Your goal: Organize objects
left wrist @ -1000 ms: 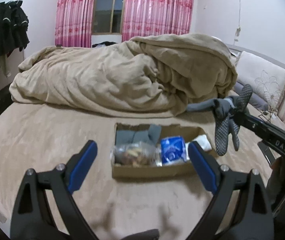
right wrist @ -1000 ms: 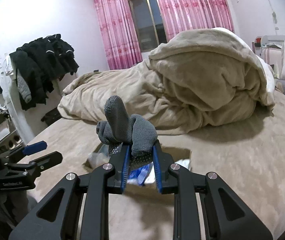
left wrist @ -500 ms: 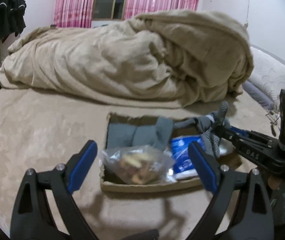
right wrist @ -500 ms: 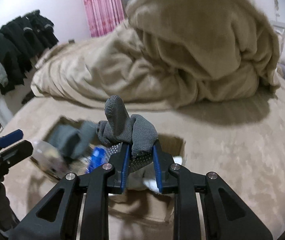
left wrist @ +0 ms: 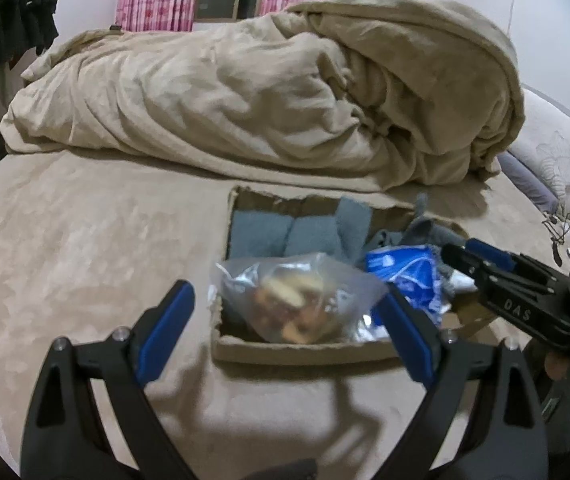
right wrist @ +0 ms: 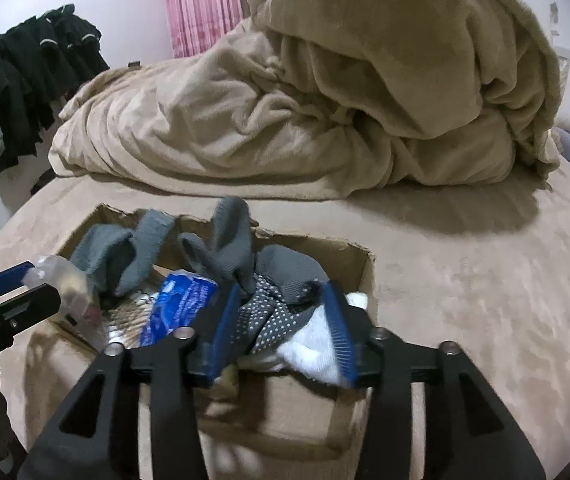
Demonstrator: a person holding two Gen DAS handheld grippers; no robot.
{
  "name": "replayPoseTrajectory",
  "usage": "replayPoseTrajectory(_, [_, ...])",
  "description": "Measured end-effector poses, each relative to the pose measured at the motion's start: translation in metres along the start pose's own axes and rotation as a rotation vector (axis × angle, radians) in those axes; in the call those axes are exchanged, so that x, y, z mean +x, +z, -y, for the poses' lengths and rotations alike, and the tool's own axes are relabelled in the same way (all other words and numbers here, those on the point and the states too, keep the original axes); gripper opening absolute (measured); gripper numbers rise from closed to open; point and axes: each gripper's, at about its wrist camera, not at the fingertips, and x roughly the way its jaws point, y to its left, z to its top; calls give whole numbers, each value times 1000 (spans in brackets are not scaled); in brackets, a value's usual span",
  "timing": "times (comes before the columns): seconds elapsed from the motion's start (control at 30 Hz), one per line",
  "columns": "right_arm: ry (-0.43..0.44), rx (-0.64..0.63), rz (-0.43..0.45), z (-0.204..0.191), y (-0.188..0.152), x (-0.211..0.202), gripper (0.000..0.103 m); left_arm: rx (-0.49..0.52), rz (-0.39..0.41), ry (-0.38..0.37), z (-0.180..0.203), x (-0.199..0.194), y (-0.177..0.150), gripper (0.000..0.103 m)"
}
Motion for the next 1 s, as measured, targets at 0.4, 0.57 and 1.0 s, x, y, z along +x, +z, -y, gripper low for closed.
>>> replayPoseTrajectory(0.4, [53, 0, 58, -30, -9, -88, 85, -24, 47, 6, 11, -85, -21, 93])
replayPoseTrajectory(0.57, [74, -12, 50, -48, -27, -120, 85, -45, 31, 7, 15, -114, -44, 93])
replayPoseTrajectory(1.0, [71, 7, 16, -59, -73, -157, 85, -25, -13, 32, 25, -145, -88, 93])
